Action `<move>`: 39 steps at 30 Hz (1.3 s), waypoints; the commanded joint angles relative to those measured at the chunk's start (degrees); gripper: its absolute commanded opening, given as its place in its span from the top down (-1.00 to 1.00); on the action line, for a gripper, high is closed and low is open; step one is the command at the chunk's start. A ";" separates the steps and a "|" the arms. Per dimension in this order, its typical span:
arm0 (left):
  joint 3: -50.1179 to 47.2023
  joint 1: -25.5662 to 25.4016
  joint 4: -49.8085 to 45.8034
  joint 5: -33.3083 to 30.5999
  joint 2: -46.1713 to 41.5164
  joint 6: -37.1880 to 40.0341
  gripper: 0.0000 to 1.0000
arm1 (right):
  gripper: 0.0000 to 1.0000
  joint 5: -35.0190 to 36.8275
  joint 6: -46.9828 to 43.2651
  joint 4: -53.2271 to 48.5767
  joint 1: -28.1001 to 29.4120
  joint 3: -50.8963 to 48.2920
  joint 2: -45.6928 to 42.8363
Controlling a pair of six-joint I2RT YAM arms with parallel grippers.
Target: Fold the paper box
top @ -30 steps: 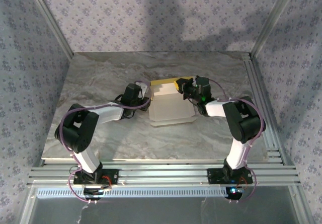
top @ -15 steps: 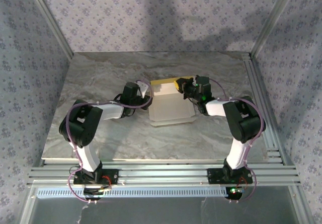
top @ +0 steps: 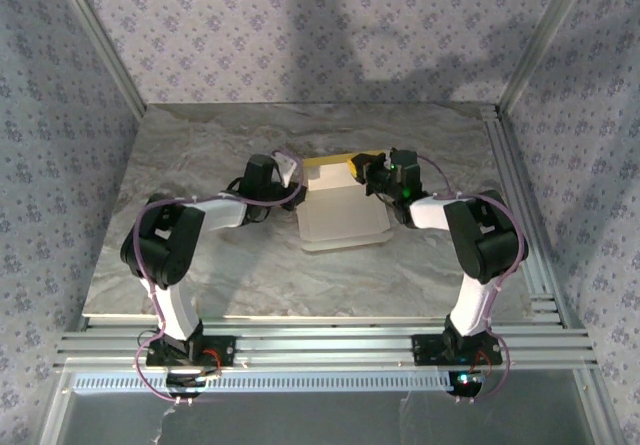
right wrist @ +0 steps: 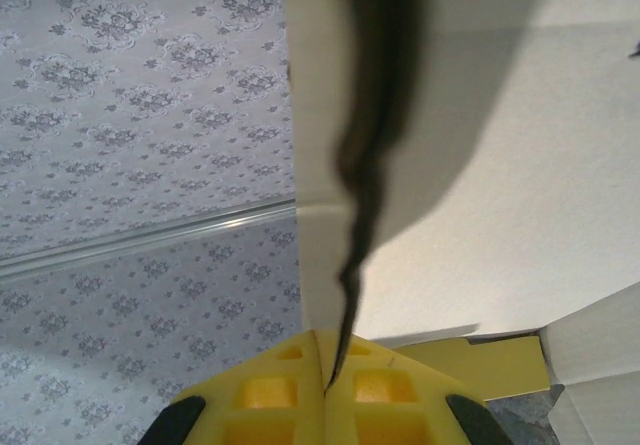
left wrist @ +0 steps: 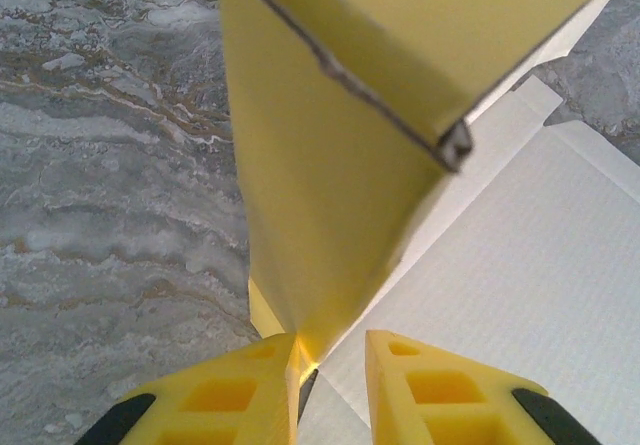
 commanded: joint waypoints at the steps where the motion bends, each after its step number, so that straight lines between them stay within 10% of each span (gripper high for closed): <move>1: 2.30 0.03 1.12 3.04 0.89 1.60 0.52 | 1.00 0.36 -0.67 -8.12 -0.17 -0.78 2.46; 12: -1.81 1.49 3.33 6.71 -2.33 1.49 0.21 | 1.00 0.20 -0.76 -8.41 -0.48 -0.57 2.26; 31: 7.85 1.10 -1.91 5.11 4.82 -0.56 0.75 | 1.00 -0.14 -0.57 -8.59 -0.56 -0.19 2.37; 39: 7.26 -2.04 -0.87 -2.37 5.12 -1.71 0.67 | 1.00 -0.07 -0.04 -8.22 -0.48 -0.15 2.63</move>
